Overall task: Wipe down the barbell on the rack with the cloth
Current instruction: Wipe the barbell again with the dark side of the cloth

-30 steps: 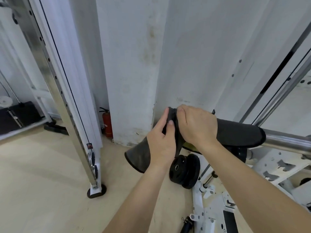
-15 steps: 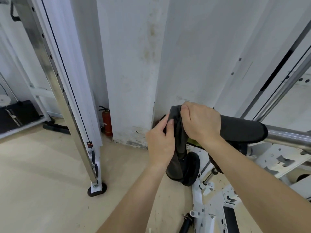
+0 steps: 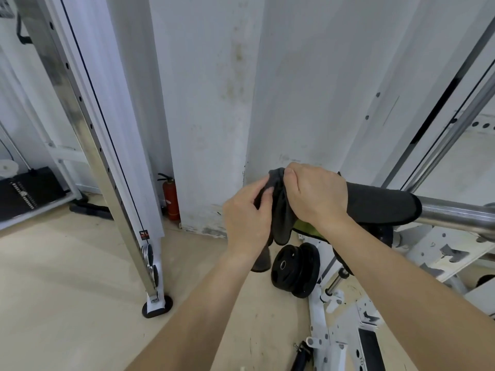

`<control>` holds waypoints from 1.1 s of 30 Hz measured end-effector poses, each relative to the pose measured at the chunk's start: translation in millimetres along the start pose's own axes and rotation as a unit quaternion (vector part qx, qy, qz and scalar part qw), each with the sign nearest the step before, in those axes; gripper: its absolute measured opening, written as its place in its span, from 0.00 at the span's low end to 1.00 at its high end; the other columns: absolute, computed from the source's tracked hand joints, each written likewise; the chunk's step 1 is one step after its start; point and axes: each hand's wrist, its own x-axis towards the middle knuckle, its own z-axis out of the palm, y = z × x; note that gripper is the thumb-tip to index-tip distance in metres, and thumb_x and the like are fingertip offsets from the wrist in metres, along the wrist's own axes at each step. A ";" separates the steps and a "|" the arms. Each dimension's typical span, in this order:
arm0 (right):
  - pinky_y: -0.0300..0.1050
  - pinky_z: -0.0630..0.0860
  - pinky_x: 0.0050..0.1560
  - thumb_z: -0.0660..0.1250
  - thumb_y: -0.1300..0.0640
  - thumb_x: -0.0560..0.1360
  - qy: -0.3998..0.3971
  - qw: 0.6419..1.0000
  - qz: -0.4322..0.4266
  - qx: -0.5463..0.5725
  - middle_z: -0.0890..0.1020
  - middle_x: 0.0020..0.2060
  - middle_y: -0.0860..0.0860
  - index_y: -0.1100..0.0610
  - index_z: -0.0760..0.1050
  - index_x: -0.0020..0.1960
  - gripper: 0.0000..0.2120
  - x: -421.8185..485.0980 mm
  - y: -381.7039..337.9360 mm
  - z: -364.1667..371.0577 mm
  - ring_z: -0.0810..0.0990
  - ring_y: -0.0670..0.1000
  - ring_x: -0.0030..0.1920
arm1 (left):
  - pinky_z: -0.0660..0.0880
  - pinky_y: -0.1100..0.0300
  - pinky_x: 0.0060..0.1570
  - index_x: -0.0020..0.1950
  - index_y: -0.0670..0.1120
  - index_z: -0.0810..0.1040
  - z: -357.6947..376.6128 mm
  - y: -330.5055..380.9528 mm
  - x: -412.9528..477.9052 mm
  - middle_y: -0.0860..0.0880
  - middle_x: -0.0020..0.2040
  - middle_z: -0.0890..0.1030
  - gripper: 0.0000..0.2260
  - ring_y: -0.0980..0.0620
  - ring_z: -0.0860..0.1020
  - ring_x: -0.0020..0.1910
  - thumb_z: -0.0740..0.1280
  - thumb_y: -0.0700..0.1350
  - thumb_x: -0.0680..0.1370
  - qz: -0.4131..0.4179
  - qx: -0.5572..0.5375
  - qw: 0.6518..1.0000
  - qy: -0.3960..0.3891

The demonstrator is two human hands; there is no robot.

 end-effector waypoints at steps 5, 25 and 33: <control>0.47 0.65 0.36 0.48 0.47 0.83 0.010 0.997 -0.052 -0.063 0.78 0.39 0.50 0.53 0.74 0.49 0.18 -19.6 25.3 -4.0 0.76 0.55 0.36 | 0.68 0.58 0.67 0.64 0.46 0.77 27.6 9.4 15.8 0.51 0.62 0.79 0.17 0.52 0.75 0.63 0.52 0.47 0.84 0.096 0.189 0.972 -0.101; 0.45 0.58 0.29 0.41 0.43 0.79 -0.012 0.990 0.029 -0.137 0.70 0.27 0.46 0.51 0.67 0.35 0.23 -72.0 257.2 -54.7 0.71 0.52 0.28 | 0.78 0.48 0.44 0.46 0.45 0.75 216.0 130.3 10.3 0.47 0.37 0.78 0.23 0.45 0.78 0.37 0.45 0.54 0.85 0.215 0.422 0.787 -0.396; 0.51 0.72 0.42 0.46 0.42 0.83 -0.040 0.979 -0.006 -0.202 0.80 0.38 0.50 0.54 0.78 0.42 0.27 -92.3 300.5 -81.1 0.78 0.55 0.41 | 0.65 0.56 0.29 0.41 0.48 0.67 225.5 147.8 -19.9 0.50 0.29 0.60 0.11 0.48 0.68 0.30 0.55 0.45 0.83 0.361 0.496 0.729 -0.303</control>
